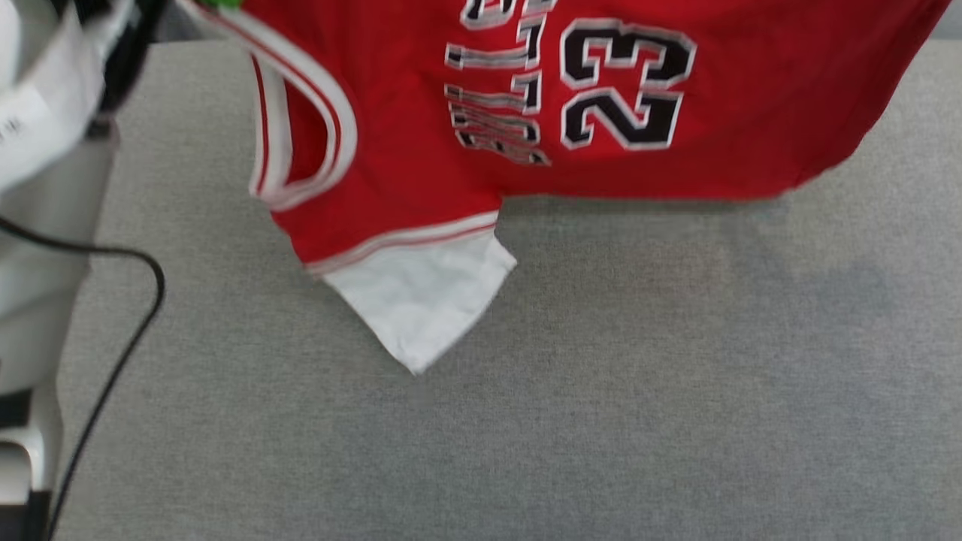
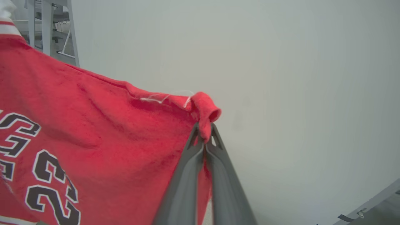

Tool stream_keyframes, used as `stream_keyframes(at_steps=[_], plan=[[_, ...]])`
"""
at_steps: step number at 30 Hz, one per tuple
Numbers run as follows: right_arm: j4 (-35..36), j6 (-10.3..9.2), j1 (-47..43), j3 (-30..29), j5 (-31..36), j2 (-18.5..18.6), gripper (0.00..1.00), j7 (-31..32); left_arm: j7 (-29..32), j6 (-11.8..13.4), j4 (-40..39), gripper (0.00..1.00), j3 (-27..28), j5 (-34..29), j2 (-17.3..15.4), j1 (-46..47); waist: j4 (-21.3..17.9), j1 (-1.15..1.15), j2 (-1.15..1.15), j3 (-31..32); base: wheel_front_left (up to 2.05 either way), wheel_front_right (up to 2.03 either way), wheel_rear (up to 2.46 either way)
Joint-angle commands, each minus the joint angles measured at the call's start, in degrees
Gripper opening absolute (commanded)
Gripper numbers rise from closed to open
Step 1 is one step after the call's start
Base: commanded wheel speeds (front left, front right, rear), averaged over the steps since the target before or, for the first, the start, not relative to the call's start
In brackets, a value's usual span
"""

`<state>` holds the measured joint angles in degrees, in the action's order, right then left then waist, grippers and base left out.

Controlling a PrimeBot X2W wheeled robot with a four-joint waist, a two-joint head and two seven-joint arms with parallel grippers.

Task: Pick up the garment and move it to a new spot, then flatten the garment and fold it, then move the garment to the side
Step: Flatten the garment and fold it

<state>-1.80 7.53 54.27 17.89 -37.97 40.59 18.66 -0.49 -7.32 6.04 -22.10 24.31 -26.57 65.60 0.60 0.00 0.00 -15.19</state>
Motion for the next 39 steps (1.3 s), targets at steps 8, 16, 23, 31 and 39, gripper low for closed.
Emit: stream_keyframes(at_steps=[8, 16, 23, 31, 39], plan=[[-12.98, -0.04, 20.89, 1.28, 4.60, -3.91, 0.00, -2.58, 0.09, -0.15, 9.83, 0.00, -5.34, 1.54, -1.13, 22.29, -4.07, 0.00, 0.00, -11.59, 0.00, 0.00, 0.00], [-30.94, -0.04, 43.43, 4.09, 9.71, -8.57, 0.00, -12.31, -1.68, -0.16, 17.83, 0.00, -8.67, 1.60, -1.33, 41.66, -5.26, 0.00, 0.00, -17.95, 0.00, 0.00, 0.00], [-39.30, -0.04, 42.39, 11.68, 6.89, -11.84, 0.00, -17.74, -3.49, -0.16, 19.40, 0.00, -11.28, 4.16, -2.32, 35.29, -4.94, 0.00, 0.00, -19.78, 0.00, 0.00, 0.00], [-40.85, -0.04, 31.93, 18.46, 2.30, -12.35, 0.00, -23.31, -8.91, -0.13, 21.24, 0.00, -12.97, 6.85, -3.47, 21.39, -4.52, 0.00, 0.00, -16.98, 0.00, 0.00, 0.00], [-37.12, -0.04, 17.27, 26.38, -2.81, -9.48, 0.00, -26.19, -13.03, 1.61, 18.69, 0.00, -13.96, 9.87, -5.13, 1.79, -3.39, 0.00, 0.00, -9.78, 0.00, 0.00, 0.00]])
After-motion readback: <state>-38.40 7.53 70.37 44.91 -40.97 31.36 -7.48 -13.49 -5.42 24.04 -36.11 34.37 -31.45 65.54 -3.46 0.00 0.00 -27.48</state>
